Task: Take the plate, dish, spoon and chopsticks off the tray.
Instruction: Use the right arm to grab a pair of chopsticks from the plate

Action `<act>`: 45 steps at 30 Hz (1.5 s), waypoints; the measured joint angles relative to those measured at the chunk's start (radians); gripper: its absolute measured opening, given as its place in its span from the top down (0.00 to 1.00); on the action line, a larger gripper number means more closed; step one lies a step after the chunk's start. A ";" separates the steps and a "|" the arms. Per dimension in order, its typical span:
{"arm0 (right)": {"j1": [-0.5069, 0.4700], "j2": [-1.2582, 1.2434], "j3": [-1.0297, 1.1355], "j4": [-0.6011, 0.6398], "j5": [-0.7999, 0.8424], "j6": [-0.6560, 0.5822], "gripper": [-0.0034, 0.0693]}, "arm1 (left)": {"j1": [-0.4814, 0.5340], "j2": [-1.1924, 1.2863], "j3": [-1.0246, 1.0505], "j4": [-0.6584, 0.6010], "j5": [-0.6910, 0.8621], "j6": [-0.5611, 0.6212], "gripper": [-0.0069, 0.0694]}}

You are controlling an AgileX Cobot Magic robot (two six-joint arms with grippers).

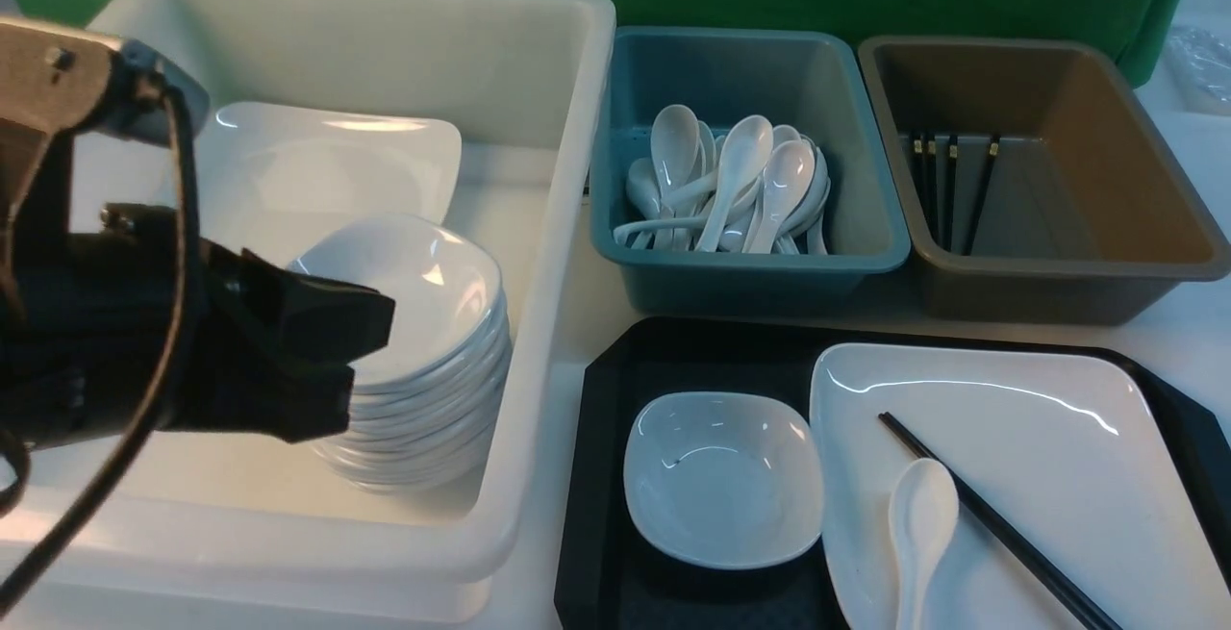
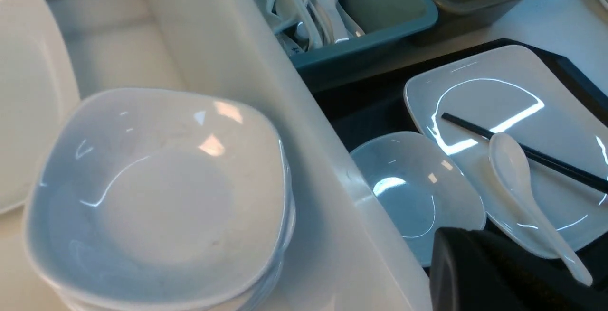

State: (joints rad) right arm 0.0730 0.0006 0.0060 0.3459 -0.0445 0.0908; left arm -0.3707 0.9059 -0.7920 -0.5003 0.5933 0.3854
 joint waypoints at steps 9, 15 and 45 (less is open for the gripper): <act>0.050 0.199 -0.243 0.008 0.284 -0.051 0.65 | -0.001 0.005 -0.004 0.002 -0.060 0.036 0.90; 0.072 0.697 -0.605 -0.023 0.678 -0.313 0.65 | -0.001 0.002 -0.004 -0.011 -0.026 0.105 0.90; 0.072 1.596 -0.850 -0.221 0.832 -0.373 0.28 | -0.001 -0.196 -0.007 -0.178 0.167 0.356 0.90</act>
State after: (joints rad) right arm 0.1445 1.5968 -0.8439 0.1245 0.7874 -0.2818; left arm -0.3720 0.7099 -0.7989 -0.6781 0.7598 0.7417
